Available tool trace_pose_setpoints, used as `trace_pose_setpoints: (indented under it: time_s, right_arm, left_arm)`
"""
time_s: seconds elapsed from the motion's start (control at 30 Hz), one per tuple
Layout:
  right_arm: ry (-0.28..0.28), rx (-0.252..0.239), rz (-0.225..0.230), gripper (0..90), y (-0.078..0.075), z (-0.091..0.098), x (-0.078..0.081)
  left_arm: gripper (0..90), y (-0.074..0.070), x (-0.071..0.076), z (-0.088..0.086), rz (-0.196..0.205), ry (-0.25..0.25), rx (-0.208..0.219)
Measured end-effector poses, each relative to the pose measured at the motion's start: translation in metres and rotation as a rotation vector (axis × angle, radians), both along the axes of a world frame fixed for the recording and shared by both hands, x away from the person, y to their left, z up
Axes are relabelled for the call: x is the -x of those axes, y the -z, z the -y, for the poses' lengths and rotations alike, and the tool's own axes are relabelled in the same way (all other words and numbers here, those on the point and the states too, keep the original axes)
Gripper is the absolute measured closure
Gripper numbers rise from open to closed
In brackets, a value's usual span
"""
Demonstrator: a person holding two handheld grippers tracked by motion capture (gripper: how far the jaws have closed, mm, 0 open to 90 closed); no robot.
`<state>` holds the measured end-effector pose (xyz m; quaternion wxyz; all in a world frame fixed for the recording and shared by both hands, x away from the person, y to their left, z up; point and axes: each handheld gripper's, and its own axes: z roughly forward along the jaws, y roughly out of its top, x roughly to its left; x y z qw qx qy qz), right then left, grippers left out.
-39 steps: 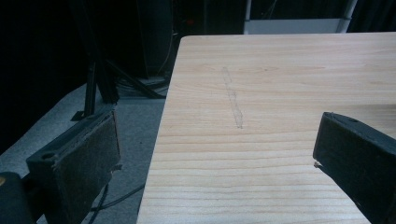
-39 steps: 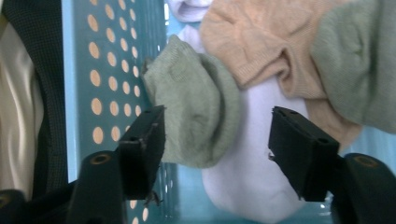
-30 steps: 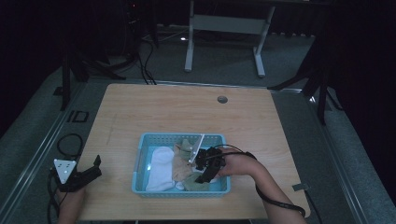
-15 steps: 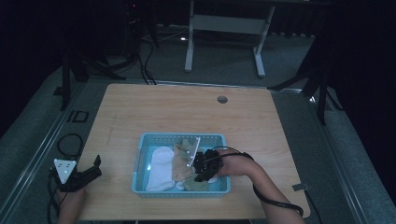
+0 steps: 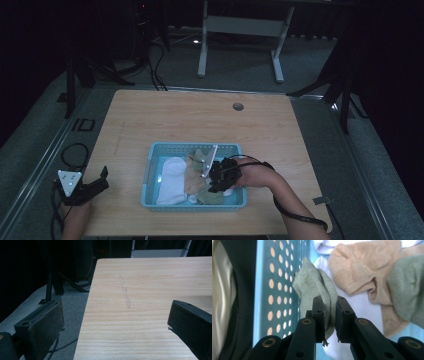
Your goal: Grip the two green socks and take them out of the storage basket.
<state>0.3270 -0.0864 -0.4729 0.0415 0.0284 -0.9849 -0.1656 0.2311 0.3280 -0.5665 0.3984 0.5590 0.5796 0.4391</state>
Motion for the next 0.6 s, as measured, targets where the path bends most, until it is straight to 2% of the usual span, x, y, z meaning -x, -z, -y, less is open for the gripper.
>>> trace_pose_setpoints:
  time_s: [0.3,0.47,0.6]
  right_arm:
    - [0.023,-0.025,0.026,79.2,-0.023,0.009,-0.003]
    - [0.030,-0.033,0.036,79.3,-0.031,0.012,-0.004]
    - [0.044,-0.066,0.049,79.3,-0.041,0.018,-0.005]
  left_arm:
    - [0.4,0.000,0.000,0.000,-0.001,-0.001,-0.001]
    - [0.4,0.000,0.000,0.000,0.000,-0.002,0.000]
    - [0.4,0.000,0.000,0.001,0.003,-0.001,-0.007]
